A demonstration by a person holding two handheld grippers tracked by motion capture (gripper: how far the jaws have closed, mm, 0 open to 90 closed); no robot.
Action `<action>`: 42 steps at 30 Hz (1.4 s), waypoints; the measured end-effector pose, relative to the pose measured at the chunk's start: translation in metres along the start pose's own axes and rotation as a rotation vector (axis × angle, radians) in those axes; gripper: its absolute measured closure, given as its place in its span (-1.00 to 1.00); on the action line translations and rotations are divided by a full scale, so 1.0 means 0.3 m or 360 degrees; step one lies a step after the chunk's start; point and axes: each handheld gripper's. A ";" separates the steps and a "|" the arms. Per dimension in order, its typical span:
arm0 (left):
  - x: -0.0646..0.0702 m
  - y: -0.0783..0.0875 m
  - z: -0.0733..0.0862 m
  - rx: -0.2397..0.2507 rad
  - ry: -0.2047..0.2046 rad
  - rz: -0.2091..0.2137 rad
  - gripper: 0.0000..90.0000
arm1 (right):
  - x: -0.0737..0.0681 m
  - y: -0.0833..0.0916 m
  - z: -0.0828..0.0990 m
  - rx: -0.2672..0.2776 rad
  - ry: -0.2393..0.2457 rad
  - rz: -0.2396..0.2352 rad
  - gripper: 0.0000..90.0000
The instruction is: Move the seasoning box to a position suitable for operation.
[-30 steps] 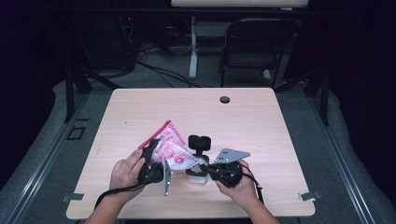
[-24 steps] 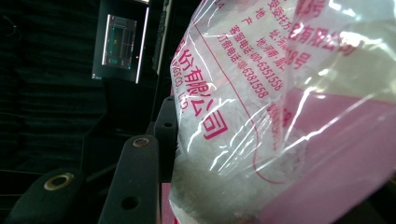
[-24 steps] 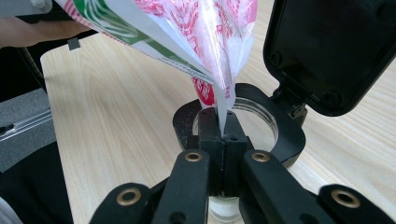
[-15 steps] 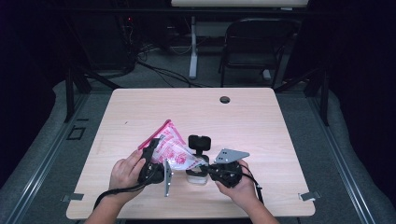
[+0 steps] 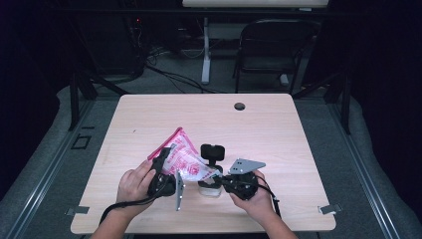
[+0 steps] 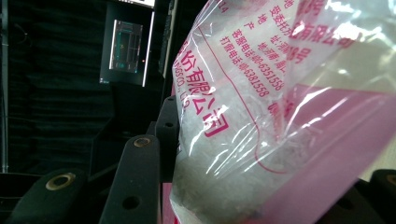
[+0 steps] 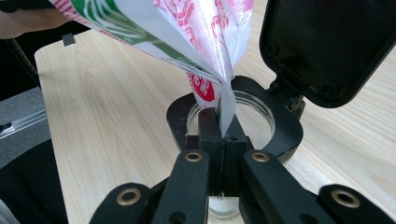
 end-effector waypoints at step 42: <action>-0.009 0.028 -0.028 0.0040 -0.0038 -0.0060 0.43 | 0.010 -0.001 0.015 -0.0023 -0.0025 0.0022 1.00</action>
Point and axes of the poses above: each handheld gripper's, and its own axes: y roughly backward along the jaws, z roughly out of its underside, x roughly to its right, and after that the axes turned 11 degrees about -x, right-handed
